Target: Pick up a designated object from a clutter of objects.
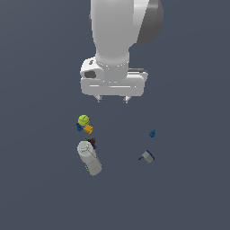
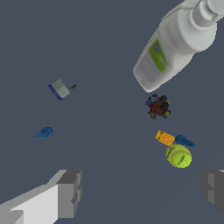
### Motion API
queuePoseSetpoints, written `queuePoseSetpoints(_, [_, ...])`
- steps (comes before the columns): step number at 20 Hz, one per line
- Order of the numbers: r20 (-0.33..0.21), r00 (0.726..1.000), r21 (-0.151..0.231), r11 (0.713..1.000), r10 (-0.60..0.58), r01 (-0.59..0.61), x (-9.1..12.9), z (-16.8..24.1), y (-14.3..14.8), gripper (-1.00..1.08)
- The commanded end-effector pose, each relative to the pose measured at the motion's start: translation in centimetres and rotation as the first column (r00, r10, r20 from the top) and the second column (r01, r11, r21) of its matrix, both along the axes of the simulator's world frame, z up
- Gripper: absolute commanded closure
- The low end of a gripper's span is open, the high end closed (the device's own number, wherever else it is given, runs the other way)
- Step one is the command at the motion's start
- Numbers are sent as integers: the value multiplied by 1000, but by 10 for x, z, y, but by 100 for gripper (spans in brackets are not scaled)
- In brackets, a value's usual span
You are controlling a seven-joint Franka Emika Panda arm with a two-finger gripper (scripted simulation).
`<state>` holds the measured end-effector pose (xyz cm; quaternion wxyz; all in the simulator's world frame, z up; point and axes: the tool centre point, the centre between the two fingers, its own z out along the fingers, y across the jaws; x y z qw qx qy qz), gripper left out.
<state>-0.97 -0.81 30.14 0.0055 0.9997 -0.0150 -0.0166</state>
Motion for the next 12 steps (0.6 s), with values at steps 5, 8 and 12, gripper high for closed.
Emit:
queuePoseSetpoints(5, [-16, 1000, 2, 1000, -1, 1, -2, -4, 1, -92])
queuePoseSetpoints(8, [-44, 999, 6, 1000, -3, 4, -5, -12, 3, -92])
queuePoseSetpoints(12, [-56, 998, 8, 1000, -4, 4, -7, -15, 4, -92])
